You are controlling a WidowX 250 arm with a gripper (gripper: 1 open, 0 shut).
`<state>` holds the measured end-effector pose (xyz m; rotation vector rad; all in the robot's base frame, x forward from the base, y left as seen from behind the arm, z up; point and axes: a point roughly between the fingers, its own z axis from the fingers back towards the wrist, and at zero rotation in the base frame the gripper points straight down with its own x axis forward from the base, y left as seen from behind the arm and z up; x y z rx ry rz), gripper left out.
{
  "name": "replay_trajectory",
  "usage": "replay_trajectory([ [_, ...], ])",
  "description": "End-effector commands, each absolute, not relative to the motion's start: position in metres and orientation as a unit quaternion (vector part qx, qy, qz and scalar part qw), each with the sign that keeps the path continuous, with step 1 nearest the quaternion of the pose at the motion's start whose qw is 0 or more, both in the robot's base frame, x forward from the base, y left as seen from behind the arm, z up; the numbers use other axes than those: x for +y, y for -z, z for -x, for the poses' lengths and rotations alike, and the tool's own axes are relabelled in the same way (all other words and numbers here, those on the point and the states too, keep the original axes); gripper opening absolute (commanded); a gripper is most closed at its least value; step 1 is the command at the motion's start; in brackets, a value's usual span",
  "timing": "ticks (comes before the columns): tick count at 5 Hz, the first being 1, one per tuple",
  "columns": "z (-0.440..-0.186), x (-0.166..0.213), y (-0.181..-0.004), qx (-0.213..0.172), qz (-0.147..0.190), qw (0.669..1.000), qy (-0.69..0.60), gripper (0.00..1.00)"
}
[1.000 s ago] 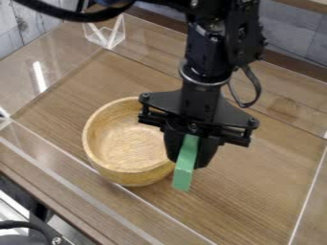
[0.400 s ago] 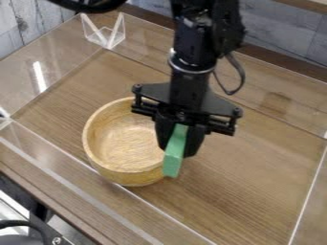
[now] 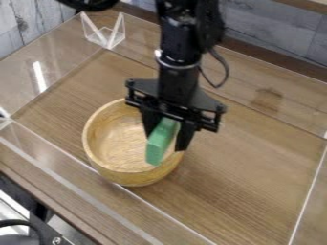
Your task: Put green object into wooden bowl
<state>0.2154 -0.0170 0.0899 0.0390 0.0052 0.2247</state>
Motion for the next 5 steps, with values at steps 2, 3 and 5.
replay_trajectory([
  [2,-0.208,-0.007,-0.105,-0.015,-0.012,0.993,-0.121,0.0],
  [3,-0.203,-0.006,-0.111,-0.016,-0.01,0.989,-0.145,0.0],
  [5,-0.206,-0.036,-0.117,-0.015,-0.006,0.987,-0.159,0.0],
])
